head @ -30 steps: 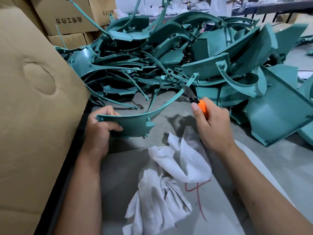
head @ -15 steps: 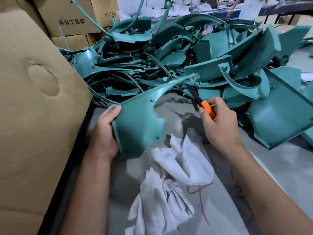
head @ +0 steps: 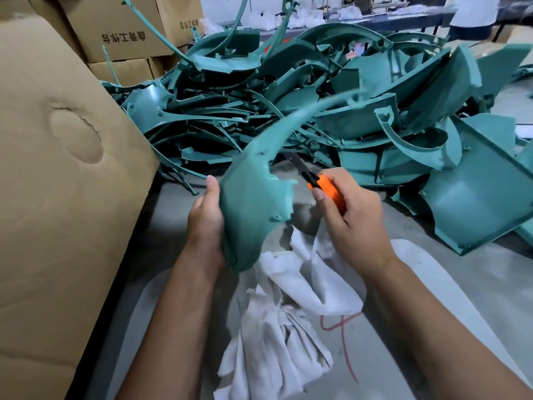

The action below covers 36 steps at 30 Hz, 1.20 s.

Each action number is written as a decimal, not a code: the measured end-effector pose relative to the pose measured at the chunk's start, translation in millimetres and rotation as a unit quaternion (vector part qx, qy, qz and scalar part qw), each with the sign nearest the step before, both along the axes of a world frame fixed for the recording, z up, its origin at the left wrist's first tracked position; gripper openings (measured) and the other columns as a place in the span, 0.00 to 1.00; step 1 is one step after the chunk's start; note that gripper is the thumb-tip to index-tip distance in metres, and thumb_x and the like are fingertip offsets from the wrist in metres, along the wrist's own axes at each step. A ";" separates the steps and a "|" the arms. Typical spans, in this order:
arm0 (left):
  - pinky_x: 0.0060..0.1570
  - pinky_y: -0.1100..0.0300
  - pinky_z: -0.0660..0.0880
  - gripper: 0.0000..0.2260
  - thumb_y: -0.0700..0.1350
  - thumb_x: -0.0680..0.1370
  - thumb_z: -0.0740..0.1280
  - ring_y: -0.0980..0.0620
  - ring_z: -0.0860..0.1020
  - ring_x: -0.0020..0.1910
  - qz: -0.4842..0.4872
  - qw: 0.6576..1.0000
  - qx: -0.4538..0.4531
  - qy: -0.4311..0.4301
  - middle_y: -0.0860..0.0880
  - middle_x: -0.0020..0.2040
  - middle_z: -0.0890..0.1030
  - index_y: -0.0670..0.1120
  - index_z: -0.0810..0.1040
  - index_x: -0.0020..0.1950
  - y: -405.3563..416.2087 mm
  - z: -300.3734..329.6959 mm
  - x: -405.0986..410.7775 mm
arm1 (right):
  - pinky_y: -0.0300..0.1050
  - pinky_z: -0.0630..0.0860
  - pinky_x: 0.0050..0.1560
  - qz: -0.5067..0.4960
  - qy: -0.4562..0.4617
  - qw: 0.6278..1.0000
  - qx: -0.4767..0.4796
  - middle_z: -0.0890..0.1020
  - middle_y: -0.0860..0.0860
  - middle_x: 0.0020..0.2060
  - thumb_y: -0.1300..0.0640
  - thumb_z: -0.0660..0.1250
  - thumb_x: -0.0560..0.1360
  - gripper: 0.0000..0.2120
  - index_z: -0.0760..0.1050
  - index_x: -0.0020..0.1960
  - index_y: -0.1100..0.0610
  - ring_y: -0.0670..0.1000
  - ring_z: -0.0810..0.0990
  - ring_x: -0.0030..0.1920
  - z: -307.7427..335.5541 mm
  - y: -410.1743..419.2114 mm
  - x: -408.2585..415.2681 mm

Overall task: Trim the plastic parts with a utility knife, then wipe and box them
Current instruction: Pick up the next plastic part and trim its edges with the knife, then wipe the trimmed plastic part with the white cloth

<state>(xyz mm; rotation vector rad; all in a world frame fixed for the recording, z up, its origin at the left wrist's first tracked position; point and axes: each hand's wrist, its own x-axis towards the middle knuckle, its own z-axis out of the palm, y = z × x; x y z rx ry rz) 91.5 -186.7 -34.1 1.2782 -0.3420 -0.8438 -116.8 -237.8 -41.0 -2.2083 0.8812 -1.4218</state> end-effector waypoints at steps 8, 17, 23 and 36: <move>0.67 0.34 0.73 0.33 0.70 0.79 0.58 0.38 0.80 0.64 -0.012 0.996 -0.061 0.058 0.41 0.63 0.83 0.45 0.79 0.69 6.6 7.4 14.6 | 0.54 0.73 0.59 -0.225 0.272 0.928 0.121 0.81 0.52 0.56 0.36 0.68 0.77 0.21 0.78 0.62 0.48 0.57 0.73 0.60 4.9 -20.5 -22.0; 0.71 0.37 0.71 0.33 0.68 0.81 0.59 0.38 0.78 0.68 0.019 0.992 -0.099 0.080 0.40 0.67 0.80 0.43 0.77 0.72 11.7 9.8 24.9 | 0.46 0.73 0.54 0.290 0.396 0.855 0.167 0.75 0.40 0.49 0.21 0.68 0.62 0.33 0.73 0.56 0.42 0.44 0.73 0.54 20.1 38.0 8.3; 0.63 0.34 0.76 0.17 0.41 0.79 0.71 0.38 0.83 0.59 0.031 0.991 -0.120 0.042 0.37 0.61 0.83 0.38 0.79 0.66 13.4 4.7 27.4 | 0.48 0.73 0.50 0.304 0.382 0.872 0.042 0.77 0.48 0.48 0.56 0.78 0.68 0.12 0.79 0.49 0.52 0.49 0.74 0.50 11.9 50.4 24.5; 0.47 0.49 0.83 0.23 0.41 0.65 0.78 0.40 0.85 0.49 -0.214 0.962 -0.151 -0.074 0.38 0.54 0.86 0.39 0.82 0.59 26.7 0.8 26.0 | 0.33 0.71 0.32 -0.068 -0.120 0.971 0.197 0.82 0.47 0.34 0.63 0.61 0.70 0.11 0.80 0.46 0.57 0.40 0.75 0.33 19.2 8.8 0.0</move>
